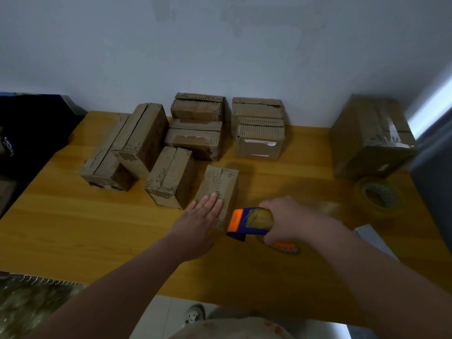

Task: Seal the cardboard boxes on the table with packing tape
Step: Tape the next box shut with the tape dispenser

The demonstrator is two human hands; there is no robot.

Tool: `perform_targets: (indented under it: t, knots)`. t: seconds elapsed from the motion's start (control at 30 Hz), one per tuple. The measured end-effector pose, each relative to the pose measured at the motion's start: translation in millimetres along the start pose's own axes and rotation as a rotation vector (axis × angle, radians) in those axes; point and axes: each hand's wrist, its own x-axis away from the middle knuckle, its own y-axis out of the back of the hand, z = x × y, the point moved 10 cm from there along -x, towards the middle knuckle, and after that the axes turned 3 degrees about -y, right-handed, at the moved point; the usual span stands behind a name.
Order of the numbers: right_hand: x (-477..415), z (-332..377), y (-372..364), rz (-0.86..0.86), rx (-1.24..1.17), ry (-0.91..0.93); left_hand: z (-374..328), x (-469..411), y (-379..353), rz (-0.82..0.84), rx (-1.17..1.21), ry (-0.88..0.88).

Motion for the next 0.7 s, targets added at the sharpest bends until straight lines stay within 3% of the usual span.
perform_targets:
  t: [0.17,0.4,0.7]
  knots:
    - [-10,15,1,0.032,0.014,0.005,-1,-2,1,-0.007,0.014,0.014]
    - [-14,6,-7,0.223,-0.088,-0.076,1,-6,2,-0.035,-0.020,0.025]
    - [-11,-2,-13,0.259,-0.199,-0.213,1,-9,8,-0.066,-0.050,0.045]
